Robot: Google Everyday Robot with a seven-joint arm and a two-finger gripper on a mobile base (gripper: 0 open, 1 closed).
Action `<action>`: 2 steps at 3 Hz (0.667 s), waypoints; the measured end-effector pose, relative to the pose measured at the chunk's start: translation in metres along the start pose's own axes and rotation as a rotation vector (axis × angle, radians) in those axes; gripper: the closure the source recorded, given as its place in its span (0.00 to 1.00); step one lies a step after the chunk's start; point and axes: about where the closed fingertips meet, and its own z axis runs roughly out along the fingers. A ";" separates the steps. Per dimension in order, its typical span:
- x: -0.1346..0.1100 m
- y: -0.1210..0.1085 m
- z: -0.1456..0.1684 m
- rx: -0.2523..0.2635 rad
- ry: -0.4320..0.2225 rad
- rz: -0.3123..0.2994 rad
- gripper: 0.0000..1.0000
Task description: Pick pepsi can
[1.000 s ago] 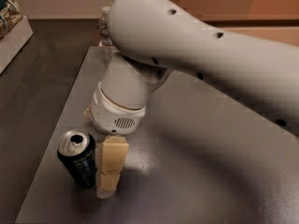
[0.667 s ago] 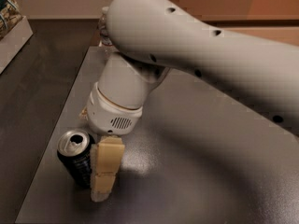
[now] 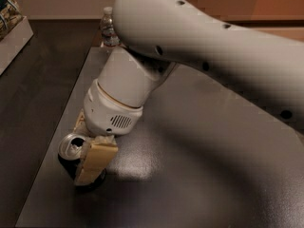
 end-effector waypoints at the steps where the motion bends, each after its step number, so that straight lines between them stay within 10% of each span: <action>1: -0.008 0.003 -0.004 -0.003 -0.019 -0.017 0.64; 2: -0.024 0.007 -0.022 0.017 -0.053 -0.051 0.88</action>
Offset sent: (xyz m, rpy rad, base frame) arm -0.0078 0.0012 0.0627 0.1328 -0.0327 0.0383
